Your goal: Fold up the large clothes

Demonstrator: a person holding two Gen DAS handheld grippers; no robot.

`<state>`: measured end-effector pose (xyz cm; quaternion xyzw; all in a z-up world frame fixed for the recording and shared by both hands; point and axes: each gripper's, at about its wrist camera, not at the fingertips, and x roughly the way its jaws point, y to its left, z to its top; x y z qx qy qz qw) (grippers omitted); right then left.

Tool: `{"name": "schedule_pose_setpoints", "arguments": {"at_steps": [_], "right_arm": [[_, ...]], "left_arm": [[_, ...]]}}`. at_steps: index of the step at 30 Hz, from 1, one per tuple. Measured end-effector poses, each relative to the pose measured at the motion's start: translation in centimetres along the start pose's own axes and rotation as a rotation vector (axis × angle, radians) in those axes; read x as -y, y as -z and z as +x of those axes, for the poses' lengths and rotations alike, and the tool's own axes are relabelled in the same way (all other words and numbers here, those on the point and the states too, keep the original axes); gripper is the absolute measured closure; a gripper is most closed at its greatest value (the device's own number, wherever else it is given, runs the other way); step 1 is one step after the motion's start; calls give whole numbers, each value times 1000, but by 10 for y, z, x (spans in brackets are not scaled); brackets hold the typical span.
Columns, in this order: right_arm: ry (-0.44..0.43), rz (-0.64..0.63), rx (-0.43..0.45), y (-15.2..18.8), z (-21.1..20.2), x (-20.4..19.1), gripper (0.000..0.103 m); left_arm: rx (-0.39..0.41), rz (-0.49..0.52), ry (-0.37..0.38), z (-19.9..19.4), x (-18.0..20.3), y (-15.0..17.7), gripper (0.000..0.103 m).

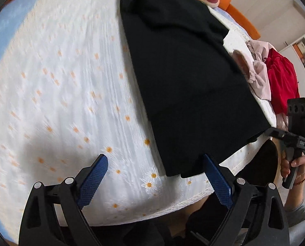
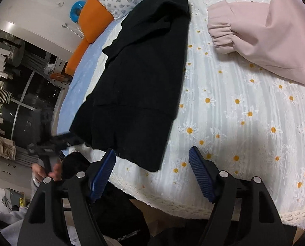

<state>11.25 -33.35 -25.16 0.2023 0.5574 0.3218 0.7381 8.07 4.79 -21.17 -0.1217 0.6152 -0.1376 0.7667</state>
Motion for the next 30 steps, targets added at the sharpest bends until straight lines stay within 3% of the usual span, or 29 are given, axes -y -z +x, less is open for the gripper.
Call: {"name": "schedule_pose_setpoints", "arguments": {"at_steps": [8,11,12,13,16,22,27,30], "right_arm": [[25,-37,-72,-4,17,-11,36],[52,-77,-119,-6,26,-17,52],[50,-80,-136,-7,27,-17,64],[58,-84,-147,-7,27,-16,69],[56,-84,-167,-13,28,-15,76],[23,-89,-177,-20,32,-20,78],[-17,-13,-217,-24,40,-8,72],[-32,-13,-229,-23,46,-6,72]], "left_arm": [[61,-145,110,3,-21,3,9],[59,-166,126,2,-23,2,10],[56,-160,127,-1,-24,4,13],[51,-151,126,0,-21,3,18],[28,-133,128,0,-14,1,19],[-2,-123,117,4,-10,-4,20],[-32,-160,239,-4,-4,-3,21],[-49,-133,208,1,4,-3,23]]}}
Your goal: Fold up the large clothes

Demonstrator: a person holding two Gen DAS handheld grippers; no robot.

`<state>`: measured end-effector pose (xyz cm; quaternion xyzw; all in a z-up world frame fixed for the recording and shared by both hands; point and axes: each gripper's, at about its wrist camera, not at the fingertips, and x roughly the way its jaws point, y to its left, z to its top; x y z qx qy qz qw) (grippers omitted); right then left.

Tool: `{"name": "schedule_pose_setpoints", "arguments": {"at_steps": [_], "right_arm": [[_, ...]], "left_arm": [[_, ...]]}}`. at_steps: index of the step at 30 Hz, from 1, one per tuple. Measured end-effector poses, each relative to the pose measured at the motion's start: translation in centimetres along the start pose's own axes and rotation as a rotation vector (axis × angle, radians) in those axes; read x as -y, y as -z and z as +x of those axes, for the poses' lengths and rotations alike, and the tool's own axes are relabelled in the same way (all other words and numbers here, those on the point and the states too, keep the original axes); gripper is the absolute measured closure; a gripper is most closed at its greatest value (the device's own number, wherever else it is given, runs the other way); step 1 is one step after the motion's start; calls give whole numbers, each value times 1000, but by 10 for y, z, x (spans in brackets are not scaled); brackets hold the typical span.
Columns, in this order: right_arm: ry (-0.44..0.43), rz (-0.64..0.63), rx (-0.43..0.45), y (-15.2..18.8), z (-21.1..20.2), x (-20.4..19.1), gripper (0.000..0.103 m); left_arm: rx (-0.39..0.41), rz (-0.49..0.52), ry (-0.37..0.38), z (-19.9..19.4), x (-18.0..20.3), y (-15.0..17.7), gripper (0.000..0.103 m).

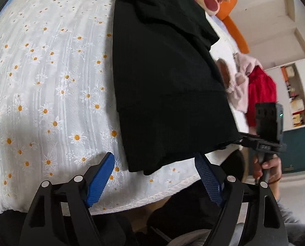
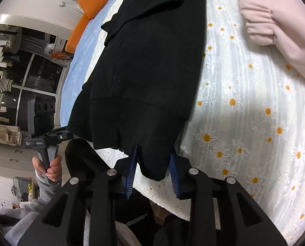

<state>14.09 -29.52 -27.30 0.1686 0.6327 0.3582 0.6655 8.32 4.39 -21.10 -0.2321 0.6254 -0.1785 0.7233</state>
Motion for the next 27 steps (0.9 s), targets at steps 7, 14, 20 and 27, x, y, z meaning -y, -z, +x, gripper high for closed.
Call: {"name": "schedule_pose_setpoints", "arguments": {"at_steps": [7,14,20,27], "right_arm": [[-67,30,-2,-2,-1,9,86],[-120,26,4,-2,-16,7,91],[-243,36,37,-15,-47,-7,92],[-386,23,145,-66,-91,-25,92]], "left_arm": [[-24,-51,34,-1,-14,-7,82],[-52,-122,150,-10,-22,-15,89],[-19,-118,282,-38,-5,-38,89],[129,-43,353,-91,21,-105,89]]}}
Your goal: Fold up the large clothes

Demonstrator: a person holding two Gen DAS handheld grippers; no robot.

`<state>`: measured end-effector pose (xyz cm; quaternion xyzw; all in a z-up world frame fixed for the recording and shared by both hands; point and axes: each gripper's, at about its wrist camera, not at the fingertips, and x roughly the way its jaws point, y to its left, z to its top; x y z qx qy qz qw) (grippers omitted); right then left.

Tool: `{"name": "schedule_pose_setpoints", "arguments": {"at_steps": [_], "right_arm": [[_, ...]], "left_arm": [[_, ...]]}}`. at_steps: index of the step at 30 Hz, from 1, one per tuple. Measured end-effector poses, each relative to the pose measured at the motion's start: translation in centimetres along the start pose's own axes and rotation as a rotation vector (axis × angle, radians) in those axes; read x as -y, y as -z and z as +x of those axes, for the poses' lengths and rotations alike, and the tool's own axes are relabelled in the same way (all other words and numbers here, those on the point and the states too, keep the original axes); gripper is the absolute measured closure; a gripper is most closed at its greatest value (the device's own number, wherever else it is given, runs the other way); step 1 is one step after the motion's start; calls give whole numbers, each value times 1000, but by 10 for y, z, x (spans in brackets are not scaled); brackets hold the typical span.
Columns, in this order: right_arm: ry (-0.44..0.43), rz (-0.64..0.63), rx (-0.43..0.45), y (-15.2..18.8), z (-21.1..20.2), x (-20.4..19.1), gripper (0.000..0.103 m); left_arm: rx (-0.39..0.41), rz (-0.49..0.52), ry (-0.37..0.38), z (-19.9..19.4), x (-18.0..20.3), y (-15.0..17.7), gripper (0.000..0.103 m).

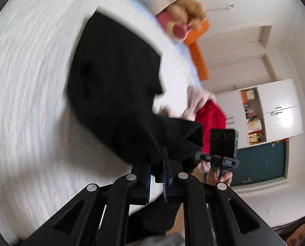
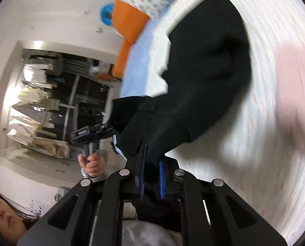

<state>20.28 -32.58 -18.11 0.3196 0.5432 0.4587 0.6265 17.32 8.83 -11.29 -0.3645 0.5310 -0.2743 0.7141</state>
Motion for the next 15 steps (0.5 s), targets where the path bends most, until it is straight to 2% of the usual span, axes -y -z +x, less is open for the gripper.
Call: {"name": "schedule_pose_setpoints", "arguments": {"at_steps": [3,6,11,15], "right_arm": [[-25,-21,54,-42,-7,-10,92],[-34,0,94,-95,-7,-4,92],[-23,113,152,-175,5,41,92],[2,203,185,-213,24,86,92]], "left_arm": [[41,16,15,-3,7,-50,89],[60,11,3,9,4,-102,89],[67,-47,-17,39,-28,-189,89],[72,-115,-43,67,-65,-234,89]]}}
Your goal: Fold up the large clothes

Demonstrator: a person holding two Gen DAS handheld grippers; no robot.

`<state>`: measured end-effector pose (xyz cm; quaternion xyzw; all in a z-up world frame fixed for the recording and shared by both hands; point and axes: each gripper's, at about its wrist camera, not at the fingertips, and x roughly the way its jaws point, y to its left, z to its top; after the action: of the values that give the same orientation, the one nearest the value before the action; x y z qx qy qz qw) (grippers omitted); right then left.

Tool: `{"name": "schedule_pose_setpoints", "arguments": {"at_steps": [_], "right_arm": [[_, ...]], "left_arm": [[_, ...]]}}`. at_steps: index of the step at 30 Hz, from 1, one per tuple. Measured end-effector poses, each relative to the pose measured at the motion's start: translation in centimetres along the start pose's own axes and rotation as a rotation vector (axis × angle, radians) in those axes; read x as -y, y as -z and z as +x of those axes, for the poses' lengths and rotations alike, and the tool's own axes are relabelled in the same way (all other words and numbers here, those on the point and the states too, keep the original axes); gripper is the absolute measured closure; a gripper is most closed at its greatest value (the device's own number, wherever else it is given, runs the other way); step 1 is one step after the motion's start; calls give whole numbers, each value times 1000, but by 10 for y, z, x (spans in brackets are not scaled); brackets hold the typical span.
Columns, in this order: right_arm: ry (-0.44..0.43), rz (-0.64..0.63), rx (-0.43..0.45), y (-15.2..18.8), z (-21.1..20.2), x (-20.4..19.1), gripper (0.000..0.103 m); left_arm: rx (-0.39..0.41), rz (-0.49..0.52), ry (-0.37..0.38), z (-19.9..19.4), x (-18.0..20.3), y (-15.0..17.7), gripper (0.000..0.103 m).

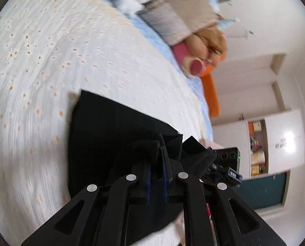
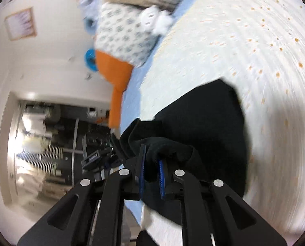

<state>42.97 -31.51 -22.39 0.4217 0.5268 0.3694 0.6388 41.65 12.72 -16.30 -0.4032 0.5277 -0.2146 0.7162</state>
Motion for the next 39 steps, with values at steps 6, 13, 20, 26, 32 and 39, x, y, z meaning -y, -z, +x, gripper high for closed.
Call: {"name": "schedule_pose_setpoints", "arguments": {"at_steps": [6,13,20,26,32,39], "right_arm": [[17,86,28,-19,30,46,92],[34,59,31,-20,29,35,92],[51,84,63,-21,34,34,91],[33,94,76,-18,31,36,90],[144,-112,175,-22,-6,-24,8],[399,-531,295,49,-11,-100,68]], "left_arm": [[-5,-89,51,42,-57,-14,88],[110,107,-64,-8,-14,9,56],[229,462,-68,-48,104,76,21],[86,557,-318,64,98,87,29],[134,530,-346,80,69,85,33],[182,567,-353,80,68,90,31]]}}
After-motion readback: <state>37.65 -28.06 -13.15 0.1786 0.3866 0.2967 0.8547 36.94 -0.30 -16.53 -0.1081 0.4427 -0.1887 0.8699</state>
